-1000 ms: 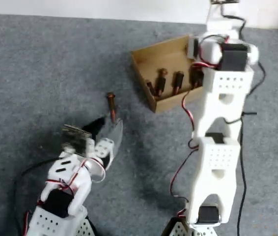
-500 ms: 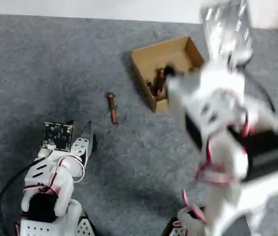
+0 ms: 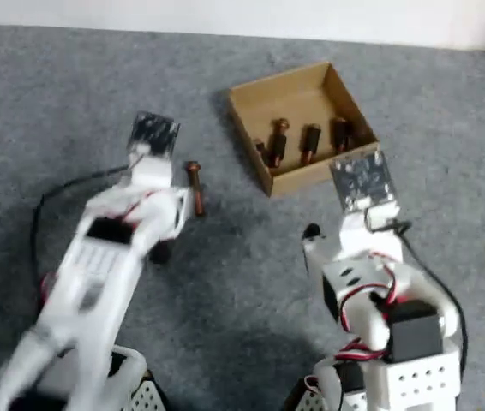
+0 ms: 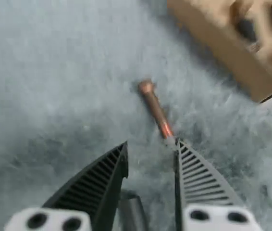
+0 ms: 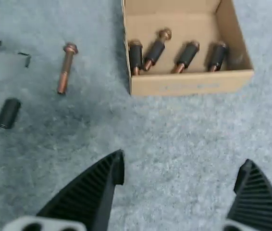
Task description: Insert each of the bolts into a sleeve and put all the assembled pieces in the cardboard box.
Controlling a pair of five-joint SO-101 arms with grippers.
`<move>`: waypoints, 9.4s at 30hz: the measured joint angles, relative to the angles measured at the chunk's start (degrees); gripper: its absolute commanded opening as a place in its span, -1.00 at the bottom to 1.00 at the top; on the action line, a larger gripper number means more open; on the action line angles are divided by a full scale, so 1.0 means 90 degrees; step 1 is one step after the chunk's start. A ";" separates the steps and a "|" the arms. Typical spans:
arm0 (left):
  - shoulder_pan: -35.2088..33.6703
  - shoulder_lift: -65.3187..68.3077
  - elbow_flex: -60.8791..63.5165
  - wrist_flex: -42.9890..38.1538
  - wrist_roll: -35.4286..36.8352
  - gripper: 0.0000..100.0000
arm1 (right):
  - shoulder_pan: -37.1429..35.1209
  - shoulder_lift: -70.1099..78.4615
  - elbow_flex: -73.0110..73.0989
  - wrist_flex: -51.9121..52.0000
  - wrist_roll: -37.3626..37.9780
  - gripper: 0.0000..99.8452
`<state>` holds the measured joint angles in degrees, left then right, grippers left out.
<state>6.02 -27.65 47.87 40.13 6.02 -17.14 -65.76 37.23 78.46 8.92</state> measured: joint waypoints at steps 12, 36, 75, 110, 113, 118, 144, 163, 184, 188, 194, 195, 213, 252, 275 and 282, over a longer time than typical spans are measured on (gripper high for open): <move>0.0000 0.3429 -0.2442 -0.0274 0.0606 -0.68 | 0.0059 -0.1192 0.2657 -0.1582 0.0020 -0.33; -0.0010 0.7678 -0.7844 0.3448 0.1690 -0.68 | 0.0234 -0.1192 0.4093 -0.2598 0.0020 -0.33; 0.0420 0.8811 -0.9221 0.3800 0.1690 -0.94 | 0.0234 -0.1211 0.4239 -0.2598 0.0020 -0.33; -0.2901 0.1768 -0.7805 0.6808 0.1680 -0.99 | -0.1221 -0.1201 0.3585 -0.3136 -0.0879 -0.33; -0.3868 0.0850 -0.6779 0.6808 0.1465 -0.99 | -0.2217 -0.1201 0.3077 -0.3155 -0.1143 -0.33; -0.5031 -0.0576 -0.5187 0.6681 0.1358 -0.99 | -0.3692 -0.0645 0.2667 -0.3604 -0.1534 -0.33; -0.6076 -0.3683 -0.2452 0.5148 0.1700 -0.99 | -0.4073 0.8068 -0.2159 -0.4171 -0.5753 -0.33; -0.6066 -0.3683 -0.2452 0.5148 0.1700 -0.99 | -0.4806 0.8645 -0.2403 -0.4083 -0.6232 -0.60; -0.6066 -0.3683 -0.2452 0.5148 0.1700 -0.99 | -0.4327 0.9758 -0.2725 -0.4376 -0.6291 -0.98; -0.6066 -0.3683 -0.2452 0.5148 0.1700 -0.99 | -0.4239 0.9836 -0.2716 -0.4376 -0.5900 -0.99; -0.6076 -0.3683 -0.2413 0.5148 0.1700 -0.99 | -0.4239 0.9856 -0.2725 -0.4278 -0.5665 -0.99; -0.6066 -0.3683 -0.2413 0.5148 0.1700 -0.99 | -0.4220 0.9788 -0.2735 -0.4200 -0.5646 -0.99; -0.3731 -0.3683 -0.2413 0.5118 0.1700 -0.99 | -0.3692 0.4513 -0.1231 -0.3204 -0.1700 -0.99; 0.2159 -0.8430 0.4210 -0.2403 0.2462 -0.99 | -0.2842 -0.4327 0.5421 -0.4435 0.0400 -0.99; 0.2129 -0.8459 0.4210 -0.2256 0.2462 -0.99 | -0.2198 -0.4327 0.5460 -0.4669 0.0420 -0.99; 0.2129 -0.8459 0.4210 -0.2256 0.2481 -0.99 | -0.2305 -0.4327 0.5470 -0.4669 0.0420 -0.99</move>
<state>25.19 -103.78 85.76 19.82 28.35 -37.89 -104.70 86.46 36.44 12.70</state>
